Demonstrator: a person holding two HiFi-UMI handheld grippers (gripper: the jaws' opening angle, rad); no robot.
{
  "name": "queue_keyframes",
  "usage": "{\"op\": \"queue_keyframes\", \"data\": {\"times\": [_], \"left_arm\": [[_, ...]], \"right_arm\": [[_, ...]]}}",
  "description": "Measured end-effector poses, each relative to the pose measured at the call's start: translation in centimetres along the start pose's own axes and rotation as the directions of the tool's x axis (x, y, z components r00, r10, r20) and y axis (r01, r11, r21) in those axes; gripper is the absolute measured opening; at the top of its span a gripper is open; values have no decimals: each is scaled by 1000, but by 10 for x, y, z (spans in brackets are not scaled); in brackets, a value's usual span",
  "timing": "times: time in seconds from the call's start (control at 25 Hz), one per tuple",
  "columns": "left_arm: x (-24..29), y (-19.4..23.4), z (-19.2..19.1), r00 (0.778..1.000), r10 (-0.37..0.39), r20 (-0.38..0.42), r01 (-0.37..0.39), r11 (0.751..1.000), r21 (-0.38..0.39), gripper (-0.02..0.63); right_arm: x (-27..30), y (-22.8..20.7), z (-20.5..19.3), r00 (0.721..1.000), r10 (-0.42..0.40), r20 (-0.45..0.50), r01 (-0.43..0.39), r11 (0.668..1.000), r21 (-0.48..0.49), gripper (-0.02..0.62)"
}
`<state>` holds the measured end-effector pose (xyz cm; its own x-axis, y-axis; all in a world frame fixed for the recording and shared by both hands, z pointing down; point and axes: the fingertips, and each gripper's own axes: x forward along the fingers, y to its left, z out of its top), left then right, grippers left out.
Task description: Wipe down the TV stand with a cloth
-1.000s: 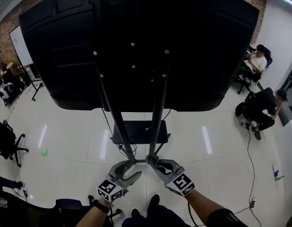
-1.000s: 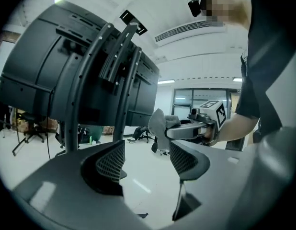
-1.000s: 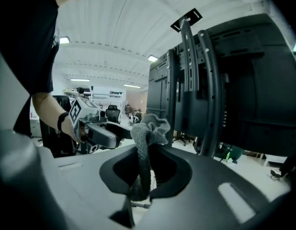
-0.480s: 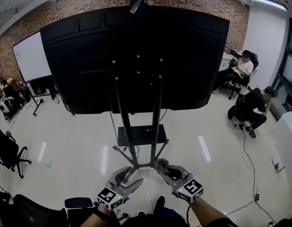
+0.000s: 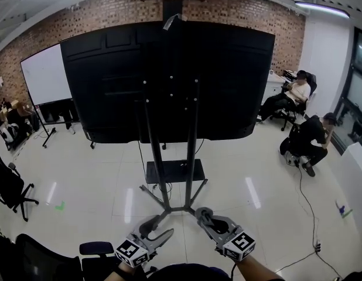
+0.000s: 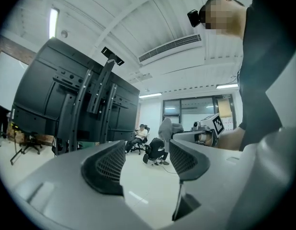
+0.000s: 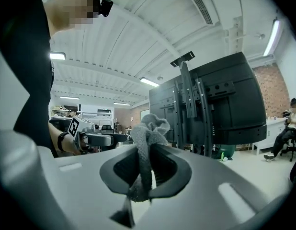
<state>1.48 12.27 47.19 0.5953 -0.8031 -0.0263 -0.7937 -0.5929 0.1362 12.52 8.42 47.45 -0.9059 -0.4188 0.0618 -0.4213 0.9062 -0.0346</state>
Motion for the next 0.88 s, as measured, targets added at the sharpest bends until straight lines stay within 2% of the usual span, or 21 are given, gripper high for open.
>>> {"op": "queue_keyframes", "data": {"times": [0.2,0.44,0.68,0.88], "left_arm": [[7,-16,6,999,24,32,-23,999,-48,311],[16,-29,5,1000,8,29,-7,1000,-29,311],[15,-27,9,1000,23,16,-22,999,-31,311],[16,-26,5,999,8,45,-7,1000,-19,311]], "right_arm": [[-10,9,7,998,62,-4,-62,998,17,35],[-23,7,-2,996,90,2,-90,995,38,35],[-19,12,9,993,115,9,-116,993,24,35],[-16,13,12,992,126,9,-126,992,12,35]]}}
